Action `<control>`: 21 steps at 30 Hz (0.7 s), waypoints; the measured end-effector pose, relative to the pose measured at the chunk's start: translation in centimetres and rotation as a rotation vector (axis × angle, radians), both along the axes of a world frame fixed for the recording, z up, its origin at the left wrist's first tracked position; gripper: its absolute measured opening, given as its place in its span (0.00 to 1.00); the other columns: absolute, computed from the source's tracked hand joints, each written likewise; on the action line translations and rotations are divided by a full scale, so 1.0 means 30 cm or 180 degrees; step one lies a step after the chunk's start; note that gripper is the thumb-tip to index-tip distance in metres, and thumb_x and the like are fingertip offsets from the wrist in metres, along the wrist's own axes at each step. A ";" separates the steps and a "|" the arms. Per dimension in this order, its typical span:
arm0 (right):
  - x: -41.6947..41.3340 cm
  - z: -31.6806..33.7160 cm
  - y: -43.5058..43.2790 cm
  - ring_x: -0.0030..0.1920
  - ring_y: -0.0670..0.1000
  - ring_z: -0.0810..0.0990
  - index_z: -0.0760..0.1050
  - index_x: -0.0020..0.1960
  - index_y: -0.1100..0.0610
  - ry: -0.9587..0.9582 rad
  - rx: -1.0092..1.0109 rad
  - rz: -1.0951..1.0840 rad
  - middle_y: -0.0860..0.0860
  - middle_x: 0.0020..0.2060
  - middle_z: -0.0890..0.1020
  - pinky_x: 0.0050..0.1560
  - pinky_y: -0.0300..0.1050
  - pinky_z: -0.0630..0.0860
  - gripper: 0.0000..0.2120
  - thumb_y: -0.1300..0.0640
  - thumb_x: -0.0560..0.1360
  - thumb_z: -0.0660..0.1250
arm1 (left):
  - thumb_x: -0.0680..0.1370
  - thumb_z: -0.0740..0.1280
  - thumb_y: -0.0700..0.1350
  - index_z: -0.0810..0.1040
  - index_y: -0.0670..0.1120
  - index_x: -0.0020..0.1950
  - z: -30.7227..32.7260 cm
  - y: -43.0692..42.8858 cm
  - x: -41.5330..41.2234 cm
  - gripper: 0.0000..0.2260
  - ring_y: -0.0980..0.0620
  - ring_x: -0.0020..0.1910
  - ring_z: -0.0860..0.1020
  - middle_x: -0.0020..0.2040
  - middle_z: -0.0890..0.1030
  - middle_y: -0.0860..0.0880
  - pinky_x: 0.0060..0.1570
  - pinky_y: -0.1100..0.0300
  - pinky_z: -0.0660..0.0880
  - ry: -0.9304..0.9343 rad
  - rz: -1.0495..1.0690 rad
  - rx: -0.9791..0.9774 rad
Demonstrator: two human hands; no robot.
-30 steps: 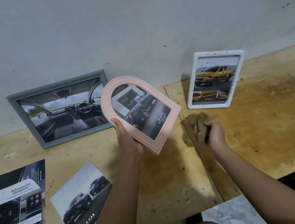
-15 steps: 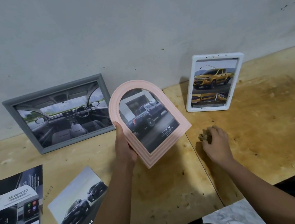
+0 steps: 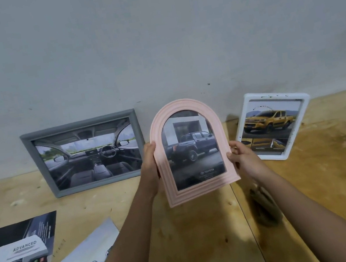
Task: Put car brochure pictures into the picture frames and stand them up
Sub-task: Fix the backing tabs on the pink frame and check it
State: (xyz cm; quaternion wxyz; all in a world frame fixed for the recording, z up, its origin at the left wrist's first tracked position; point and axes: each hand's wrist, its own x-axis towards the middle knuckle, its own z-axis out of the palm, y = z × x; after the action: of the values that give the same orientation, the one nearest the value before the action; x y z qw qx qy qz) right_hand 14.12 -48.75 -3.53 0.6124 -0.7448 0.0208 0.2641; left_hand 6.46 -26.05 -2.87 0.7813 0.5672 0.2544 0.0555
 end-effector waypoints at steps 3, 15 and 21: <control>0.051 -0.027 0.025 0.49 0.49 0.78 0.67 0.64 0.56 -0.0085 -0.0134 -0.0026 0.51 0.52 0.78 0.49 0.47 0.76 0.14 0.65 0.79 0.57 | 0.83 0.53 0.51 0.68 0.43 0.59 -0.004 0.019 0.064 0.13 0.47 0.43 0.73 0.45 0.71 0.43 0.40 0.59 0.73 0.0133 -0.0128 0.0929; 0.214 -0.115 0.148 0.46 0.44 0.73 0.64 0.65 0.56 -0.0729 -0.0443 -0.0031 0.47 0.50 0.74 0.45 0.39 0.72 0.14 0.65 0.80 0.56 | 0.83 0.52 0.46 0.72 0.42 0.63 -0.041 0.079 0.227 0.15 0.59 0.45 0.73 0.45 0.74 0.54 0.40 0.71 0.68 0.0206 0.0203 0.1608; 0.248 -0.162 0.189 0.53 0.51 0.73 0.64 0.66 0.60 -0.1061 -0.0510 -0.0072 0.50 0.52 0.73 0.44 0.41 0.71 0.14 0.62 0.81 0.55 | 0.83 0.52 0.44 0.73 0.43 0.61 -0.059 0.095 0.275 0.13 0.57 0.44 0.73 0.45 0.75 0.53 0.39 0.77 0.69 0.0069 0.0480 0.1706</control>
State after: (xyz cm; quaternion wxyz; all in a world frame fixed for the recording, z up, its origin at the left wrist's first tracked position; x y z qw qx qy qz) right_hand 21.55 -43.09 -8.37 0.5490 -0.8244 -0.0517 0.1276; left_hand 14.71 -23.20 -4.63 0.5943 0.7337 0.2805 0.1727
